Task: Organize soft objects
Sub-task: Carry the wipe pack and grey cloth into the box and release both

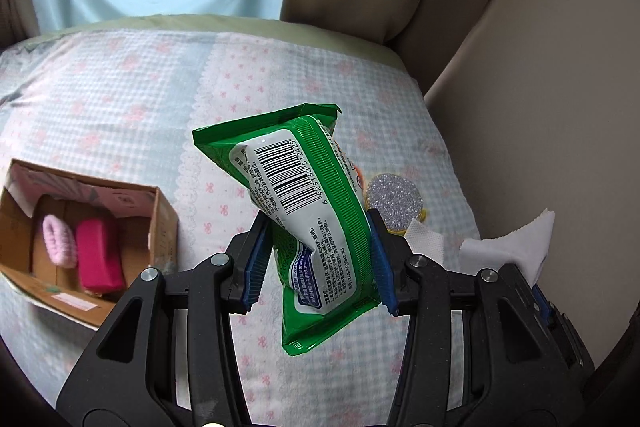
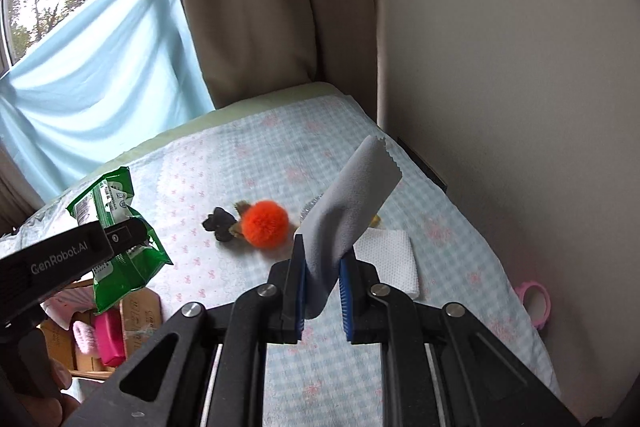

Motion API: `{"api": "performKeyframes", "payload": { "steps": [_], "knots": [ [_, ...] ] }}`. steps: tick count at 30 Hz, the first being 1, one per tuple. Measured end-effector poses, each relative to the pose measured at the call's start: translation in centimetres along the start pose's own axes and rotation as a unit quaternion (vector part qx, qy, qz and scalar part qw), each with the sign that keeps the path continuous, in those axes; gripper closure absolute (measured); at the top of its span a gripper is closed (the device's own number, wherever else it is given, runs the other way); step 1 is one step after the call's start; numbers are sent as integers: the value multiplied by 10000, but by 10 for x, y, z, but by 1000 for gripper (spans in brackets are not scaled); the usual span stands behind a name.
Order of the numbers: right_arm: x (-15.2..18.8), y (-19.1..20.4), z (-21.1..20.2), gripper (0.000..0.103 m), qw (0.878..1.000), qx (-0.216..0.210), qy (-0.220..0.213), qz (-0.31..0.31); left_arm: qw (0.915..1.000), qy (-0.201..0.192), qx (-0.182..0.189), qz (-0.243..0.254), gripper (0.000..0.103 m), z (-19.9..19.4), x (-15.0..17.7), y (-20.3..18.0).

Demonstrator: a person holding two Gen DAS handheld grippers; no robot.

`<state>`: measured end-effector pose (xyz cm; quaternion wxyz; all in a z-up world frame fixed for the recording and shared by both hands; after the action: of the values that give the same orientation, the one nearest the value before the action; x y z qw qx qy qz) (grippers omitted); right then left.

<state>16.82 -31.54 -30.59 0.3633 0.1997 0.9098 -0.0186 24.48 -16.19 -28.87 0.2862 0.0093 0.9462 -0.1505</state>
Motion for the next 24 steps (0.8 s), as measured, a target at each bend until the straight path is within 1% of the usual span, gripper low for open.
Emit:
{"api": "performKeyframes", "payload": {
  "steps": [4, 7, 12, 18, 21, 24],
  "knots": [
    [-23, 29, -27, 90, 9986, -343, -73, -384, 9995, -184, -57, -237, 61, -43, -11, 20],
    [-35, 58, -45, 90, 9952, -667, -92, -707, 9987, -300, -135, -389, 61, -70, -18, 42],
    [-42, 117, -64, 90, 9867, -1180, -4, -1120, 9973, -388, -237, -581, 61, -105, -27, 89],
    [-30, 191, -78, 90, 9779, -1563, 130, -1382, 9970, -371, -382, -561, 61, -131, -26, 156],
    [-17, 225, -78, 90, 9768, -1630, 280, -1359, 9974, -252, -378, -565, 61, -137, -24, 194],
    [-2, 256, -73, 90, 9777, -1596, 449, -1288, 9979, -87, -336, -552, 61, -136, -20, 233]
  ]
}}
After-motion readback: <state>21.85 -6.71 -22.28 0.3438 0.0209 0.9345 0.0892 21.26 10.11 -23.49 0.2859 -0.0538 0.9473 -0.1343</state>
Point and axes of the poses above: each gripper's, at about its wrist camera, not at the fingertips, and z roughly the way its jaws point, y to its left, x to its underside, the point moved 7 cm from there along z, roughly the way its jaws point, and after that the axes turned 1 degree about z, right-handed, at the moved point
